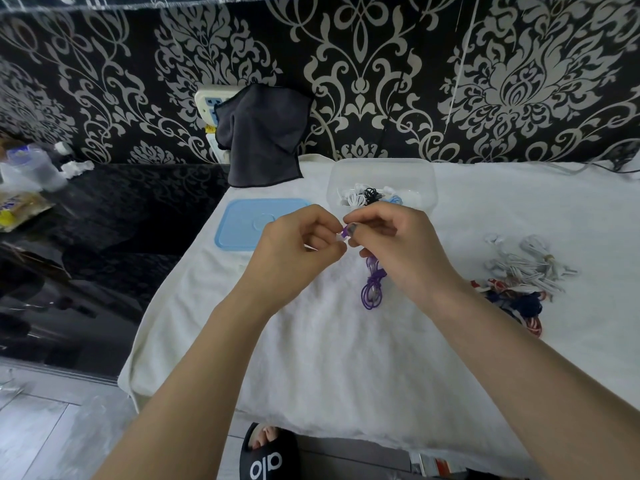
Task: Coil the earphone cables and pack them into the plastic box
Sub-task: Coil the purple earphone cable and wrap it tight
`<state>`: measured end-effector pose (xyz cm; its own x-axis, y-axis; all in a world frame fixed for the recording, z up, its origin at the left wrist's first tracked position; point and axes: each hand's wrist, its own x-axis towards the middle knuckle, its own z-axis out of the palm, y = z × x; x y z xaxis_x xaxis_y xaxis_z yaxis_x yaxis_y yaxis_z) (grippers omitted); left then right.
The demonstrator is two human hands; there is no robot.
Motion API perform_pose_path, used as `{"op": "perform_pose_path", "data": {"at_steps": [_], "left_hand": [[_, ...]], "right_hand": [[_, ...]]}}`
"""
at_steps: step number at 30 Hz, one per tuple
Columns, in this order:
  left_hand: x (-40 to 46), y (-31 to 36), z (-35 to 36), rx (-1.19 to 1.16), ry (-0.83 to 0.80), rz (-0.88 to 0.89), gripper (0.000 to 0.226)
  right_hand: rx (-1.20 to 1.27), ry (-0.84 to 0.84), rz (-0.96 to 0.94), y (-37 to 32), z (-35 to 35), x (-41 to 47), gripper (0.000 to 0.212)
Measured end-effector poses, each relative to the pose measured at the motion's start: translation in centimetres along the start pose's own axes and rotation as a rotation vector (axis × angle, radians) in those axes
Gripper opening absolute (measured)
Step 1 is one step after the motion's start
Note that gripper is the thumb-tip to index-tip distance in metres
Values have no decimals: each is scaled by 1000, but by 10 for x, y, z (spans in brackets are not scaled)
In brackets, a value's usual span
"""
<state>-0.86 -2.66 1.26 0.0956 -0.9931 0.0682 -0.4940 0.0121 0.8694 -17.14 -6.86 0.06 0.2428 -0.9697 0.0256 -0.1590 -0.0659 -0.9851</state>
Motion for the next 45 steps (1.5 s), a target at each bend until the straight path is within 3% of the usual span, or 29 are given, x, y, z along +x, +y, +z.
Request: {"op": "perform_pose_path", "data": {"at_steps": [14,28,45], "left_hand": [[0,1,-1,-13,6,22,11],[-2,2,-5,-116,-24,119,6],[-4,9,-12,-292,-93,106,9]], "right_hand": [[179,1,105,-2,-1,1,11],[422,-138,278,-9,-12,5,5],[401,-279,202,-13,-23,7,8]]}}
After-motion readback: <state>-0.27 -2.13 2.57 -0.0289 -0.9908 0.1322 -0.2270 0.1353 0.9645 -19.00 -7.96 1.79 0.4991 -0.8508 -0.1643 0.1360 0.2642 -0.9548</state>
